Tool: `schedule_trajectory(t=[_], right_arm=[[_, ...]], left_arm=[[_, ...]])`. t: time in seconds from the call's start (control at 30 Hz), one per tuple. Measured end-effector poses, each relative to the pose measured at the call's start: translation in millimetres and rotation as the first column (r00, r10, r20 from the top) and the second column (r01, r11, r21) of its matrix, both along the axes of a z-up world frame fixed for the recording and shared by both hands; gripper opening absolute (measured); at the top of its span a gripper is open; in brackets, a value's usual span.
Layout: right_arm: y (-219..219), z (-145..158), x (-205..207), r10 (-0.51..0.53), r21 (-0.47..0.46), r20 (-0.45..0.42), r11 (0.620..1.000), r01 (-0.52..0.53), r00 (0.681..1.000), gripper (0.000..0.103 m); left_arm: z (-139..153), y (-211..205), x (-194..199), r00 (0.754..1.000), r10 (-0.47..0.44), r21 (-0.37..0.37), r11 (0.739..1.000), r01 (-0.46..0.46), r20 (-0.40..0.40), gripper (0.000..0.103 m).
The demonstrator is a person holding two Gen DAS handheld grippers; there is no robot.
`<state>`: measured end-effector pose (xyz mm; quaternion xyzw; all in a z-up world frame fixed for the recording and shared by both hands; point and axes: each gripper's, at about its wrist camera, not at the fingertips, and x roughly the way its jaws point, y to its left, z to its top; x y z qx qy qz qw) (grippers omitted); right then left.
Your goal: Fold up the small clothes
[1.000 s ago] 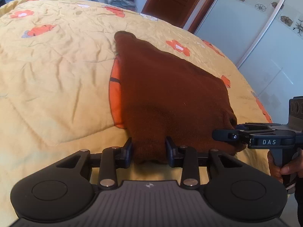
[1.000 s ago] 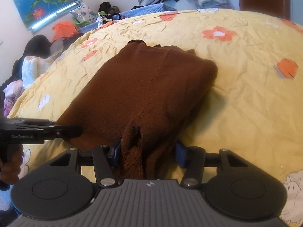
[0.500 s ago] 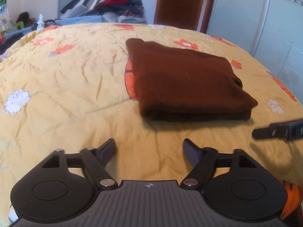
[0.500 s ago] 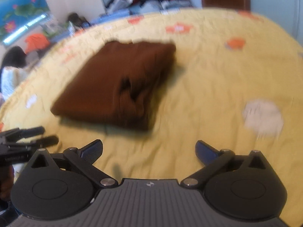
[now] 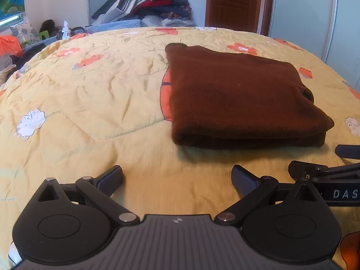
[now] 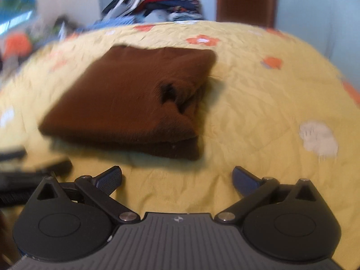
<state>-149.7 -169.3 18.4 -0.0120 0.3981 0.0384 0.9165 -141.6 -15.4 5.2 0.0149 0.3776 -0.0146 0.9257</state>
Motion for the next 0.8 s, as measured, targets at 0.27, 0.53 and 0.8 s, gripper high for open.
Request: schedule_trajectory(t=[0.27,0.53,0.8], right_arm=[[0.8,-4.2,3.2,-0.053,0.010,0.062,0.999,0.053,0.997,0.103],[0.9,-5.3,4.3,-0.061,0.011,0.066,0.998,0.060,0.996,0.103],[0.6,-4.2,3.9,-0.061,0.014,0.055,0.998,0.060,0.997,0.103]], left_arm=[[0.5,-1.8,2.0,1.000,0.011,0.002,1.000,-0.011,-0.007,0.103],[0.6,-2.1,2.5,1.000,0.012,-0.001,1.000,-0.012,-0.016,0.103],[1.9,-1.6,5.6,0.999,0.015,-0.005,1.000,-0.015,-0.040,0.103]])
